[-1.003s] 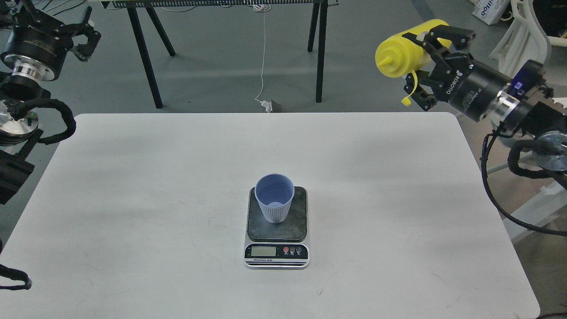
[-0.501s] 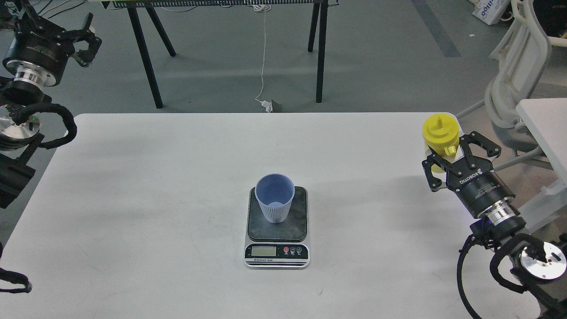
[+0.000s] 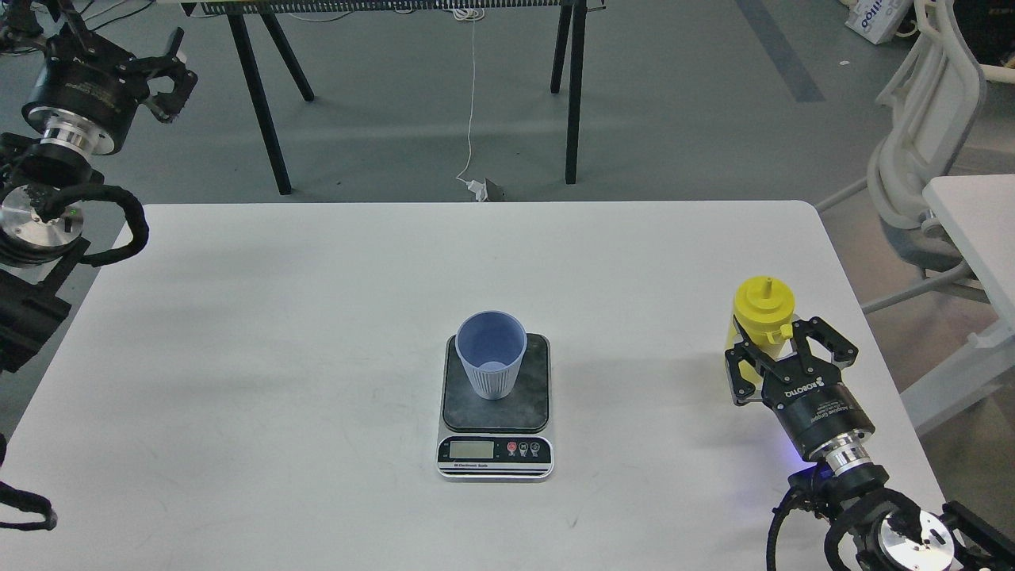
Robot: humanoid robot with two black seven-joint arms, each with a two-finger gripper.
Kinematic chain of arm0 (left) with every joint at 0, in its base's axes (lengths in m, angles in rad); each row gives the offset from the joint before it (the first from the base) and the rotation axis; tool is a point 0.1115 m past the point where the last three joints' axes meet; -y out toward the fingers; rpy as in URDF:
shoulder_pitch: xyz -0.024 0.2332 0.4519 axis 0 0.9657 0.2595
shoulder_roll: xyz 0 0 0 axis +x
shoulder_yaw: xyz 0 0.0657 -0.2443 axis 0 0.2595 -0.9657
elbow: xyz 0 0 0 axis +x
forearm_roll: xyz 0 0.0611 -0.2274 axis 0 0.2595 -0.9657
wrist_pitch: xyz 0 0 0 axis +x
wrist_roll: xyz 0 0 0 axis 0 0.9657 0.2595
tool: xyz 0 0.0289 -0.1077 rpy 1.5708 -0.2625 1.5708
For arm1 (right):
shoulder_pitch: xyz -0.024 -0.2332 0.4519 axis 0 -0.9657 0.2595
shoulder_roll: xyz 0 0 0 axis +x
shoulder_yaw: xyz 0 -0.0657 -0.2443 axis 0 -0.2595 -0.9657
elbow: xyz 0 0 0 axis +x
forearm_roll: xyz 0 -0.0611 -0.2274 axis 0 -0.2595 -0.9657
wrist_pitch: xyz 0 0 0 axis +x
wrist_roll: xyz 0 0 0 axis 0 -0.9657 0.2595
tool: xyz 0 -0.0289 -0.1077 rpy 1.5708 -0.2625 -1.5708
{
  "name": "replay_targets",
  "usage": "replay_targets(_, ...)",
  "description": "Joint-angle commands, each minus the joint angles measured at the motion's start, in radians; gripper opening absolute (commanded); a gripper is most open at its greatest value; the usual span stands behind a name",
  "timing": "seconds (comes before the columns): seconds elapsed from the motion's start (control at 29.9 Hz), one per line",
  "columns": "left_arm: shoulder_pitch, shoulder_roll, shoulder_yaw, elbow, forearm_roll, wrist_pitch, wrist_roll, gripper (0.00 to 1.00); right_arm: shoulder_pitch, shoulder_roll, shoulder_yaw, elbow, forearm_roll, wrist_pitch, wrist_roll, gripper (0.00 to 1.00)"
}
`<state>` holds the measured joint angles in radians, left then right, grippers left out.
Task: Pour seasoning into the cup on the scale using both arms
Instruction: 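Carry the yellow bottle back and set it upright on the table, then open the right gripper and release the yellow bottle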
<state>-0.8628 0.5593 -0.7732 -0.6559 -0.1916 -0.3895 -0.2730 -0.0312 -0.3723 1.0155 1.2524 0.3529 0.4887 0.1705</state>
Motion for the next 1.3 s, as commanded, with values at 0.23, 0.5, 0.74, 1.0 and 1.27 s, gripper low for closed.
replay_targets(0.23, 0.002, 0.004, 0.0, -0.001, 0.0, 0.006, 0.0, 1.0, -0.016, 0.027, -0.008, -0.062, 0.0, 0.0, -0.002, 0.4)
replay_targets(0.5, -0.001, 0.005, 0.0, -0.002, 0.0, 0.006, 0.0, 1.0, -0.025, 0.027, -0.017, -0.102, 0.0, 0.0, -0.009, 0.6)
replay_targets(0.74, -0.001, 0.014, -0.001, -0.002, 0.0, 0.006, 0.0, 1.0, -0.055, 0.023, 0.001, -0.085, 0.001, 0.0, -0.003, 0.96)
replay_targets(1.0, 0.002, 0.017, -0.001, -0.002, 0.0, 0.003, -0.002, 1.0, -0.139, -0.048, 0.046, -0.035, 0.0, 0.0, 0.004, 0.99)
replay_targets(1.27, 0.004, 0.016, -0.008, -0.001, 0.0, -0.008, -0.003, 1.0, -0.197, -0.292, 0.051, 0.013, -0.012, 0.0, 0.003, 0.99)
